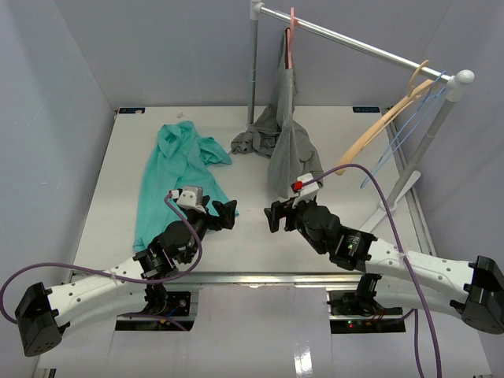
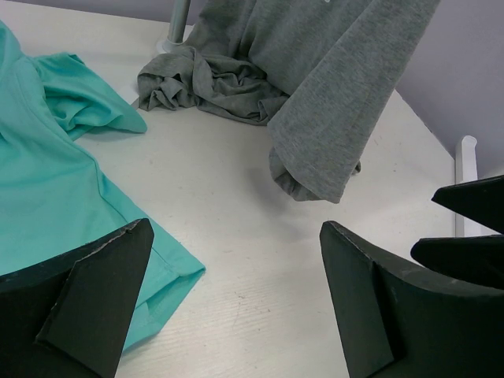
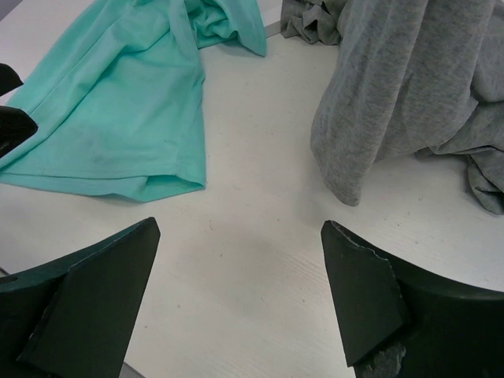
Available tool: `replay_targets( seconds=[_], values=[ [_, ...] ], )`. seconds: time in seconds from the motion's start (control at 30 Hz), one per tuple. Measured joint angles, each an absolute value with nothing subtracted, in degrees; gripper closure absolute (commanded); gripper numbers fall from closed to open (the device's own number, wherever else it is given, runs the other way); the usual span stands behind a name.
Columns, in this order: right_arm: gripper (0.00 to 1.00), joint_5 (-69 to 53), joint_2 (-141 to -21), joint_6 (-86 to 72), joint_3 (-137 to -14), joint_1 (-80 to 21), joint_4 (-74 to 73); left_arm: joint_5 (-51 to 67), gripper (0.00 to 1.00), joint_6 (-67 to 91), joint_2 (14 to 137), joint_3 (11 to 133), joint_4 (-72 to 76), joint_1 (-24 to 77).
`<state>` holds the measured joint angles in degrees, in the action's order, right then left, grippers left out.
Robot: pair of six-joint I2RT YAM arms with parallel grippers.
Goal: Place the t-shirt on the hanger
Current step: Move the T-shirt to the center of the board.
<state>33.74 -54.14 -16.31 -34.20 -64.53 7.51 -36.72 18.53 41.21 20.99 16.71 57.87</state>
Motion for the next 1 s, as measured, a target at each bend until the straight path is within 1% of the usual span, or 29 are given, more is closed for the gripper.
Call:
replay_targets(
  seconds=[0.1,0.17,0.23,0.37,0.47,0.53,0.6,0.7,0.9,1.0],
  values=[
    [0.1,30.78,-55.3,-15.32,-34.22,-64.53,8.59,-37.08,0.03,18.64,40.58,20.99,16.4,57.87],
    [0.04,28.84,-56.33,-14.18,-34.22,-64.53,10.11,-37.8,0.03,18.99,39.23,20.99,15.93,57.87],
    [0.03,27.39,-58.03,-13.08,-34.32,-64.52,12.18,-39.15,0.02,19.56,36.82,20.83,15.45,57.87],
    [0.12,25.71,-64.67,-10.87,-37.32,-64.51,13.91,-42.93,0.02,20.67,27.98,18.14,15.75,57.87],
    [0.17,25.17,-71.76,-9.92,-44.51,-64.53,13.61,-47.23,0.02,21.35,19.94,14.94,15.78,57.87],
    [0.19,24.75,-76.74,-10.04,-49.8,-64.53,14.3,-49.29,0.02,21.7,17.08,14.09,15.82,57.84],
    [0.22,23.98,-81.81,-10.69,-54.08,-64.53,15.72,-50.45,0.02,22.28,16.48,14.04,15.63,57.86],
    [0.27,22.58,-88.46,-12.16,-57.3,-64.53,16.97,-51.49,0.02,23.47,16.79,14.08,14.07,57.9],
    [0.3,20.91,-102.49,-14.71,-63.59,-64.17,16.43,-53.39,0.02,25.36,16.84,14.31,11.06,58.22],
    [0.33,18.62,-107.4,-16.23,-66.43,-63.35,15.73,-53.55,0.02,25.29,15.71,14.31,11.25,58.46]
  ],
)
